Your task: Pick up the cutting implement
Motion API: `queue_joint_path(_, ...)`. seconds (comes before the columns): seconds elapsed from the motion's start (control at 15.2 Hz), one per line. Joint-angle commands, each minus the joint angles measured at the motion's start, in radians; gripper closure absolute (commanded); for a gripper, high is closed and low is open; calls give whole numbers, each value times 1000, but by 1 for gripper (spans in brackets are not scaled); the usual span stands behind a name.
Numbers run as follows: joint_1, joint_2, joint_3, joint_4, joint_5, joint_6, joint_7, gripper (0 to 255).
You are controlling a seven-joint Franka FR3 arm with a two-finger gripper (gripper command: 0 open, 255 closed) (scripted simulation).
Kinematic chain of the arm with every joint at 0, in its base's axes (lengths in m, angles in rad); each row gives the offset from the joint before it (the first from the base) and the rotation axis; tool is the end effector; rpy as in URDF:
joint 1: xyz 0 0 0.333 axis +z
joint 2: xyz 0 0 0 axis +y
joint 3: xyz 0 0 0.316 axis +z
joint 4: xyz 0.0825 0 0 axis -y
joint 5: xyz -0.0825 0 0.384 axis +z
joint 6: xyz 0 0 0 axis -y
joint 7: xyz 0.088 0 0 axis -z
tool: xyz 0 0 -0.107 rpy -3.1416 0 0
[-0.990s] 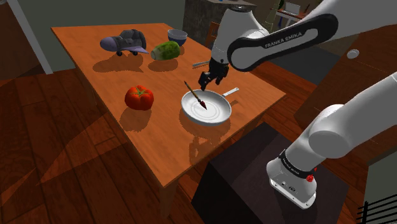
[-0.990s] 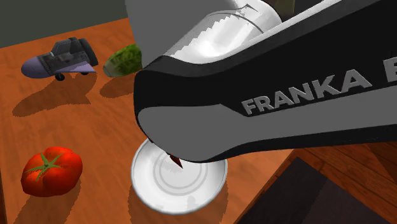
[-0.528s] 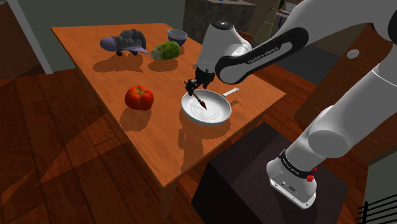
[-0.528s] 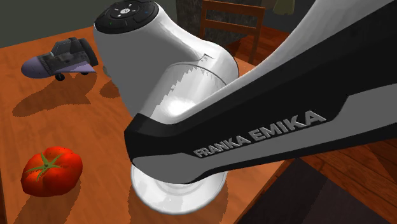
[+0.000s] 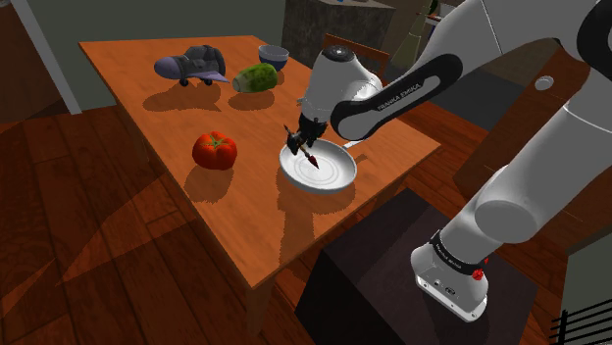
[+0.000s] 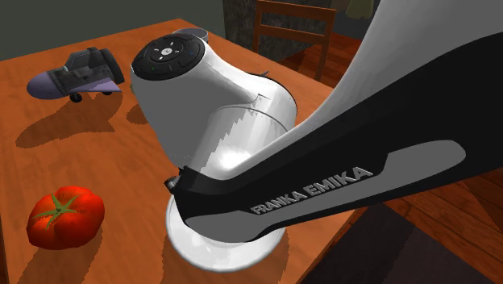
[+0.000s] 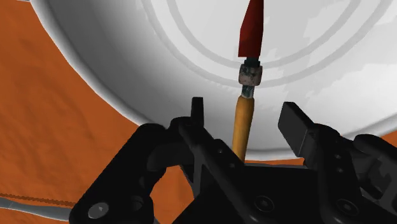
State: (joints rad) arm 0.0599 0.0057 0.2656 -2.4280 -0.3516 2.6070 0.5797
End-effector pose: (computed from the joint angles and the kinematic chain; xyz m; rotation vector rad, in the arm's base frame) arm 0.4722 0.1671 0.3195 3.0116 0.0506 0.3677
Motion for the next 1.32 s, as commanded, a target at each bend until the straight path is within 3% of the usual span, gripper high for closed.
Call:
queue_joint_path(0.0, 0, 2, 0, 0, -2, 1, 1, 255)
queue_joint_path(0.53, 0, 0, 0, 0, 0, 0, 0, 255)
queue_joint_path(1.25, 12, -109, 0, 44, 109, -139, -98, 255)
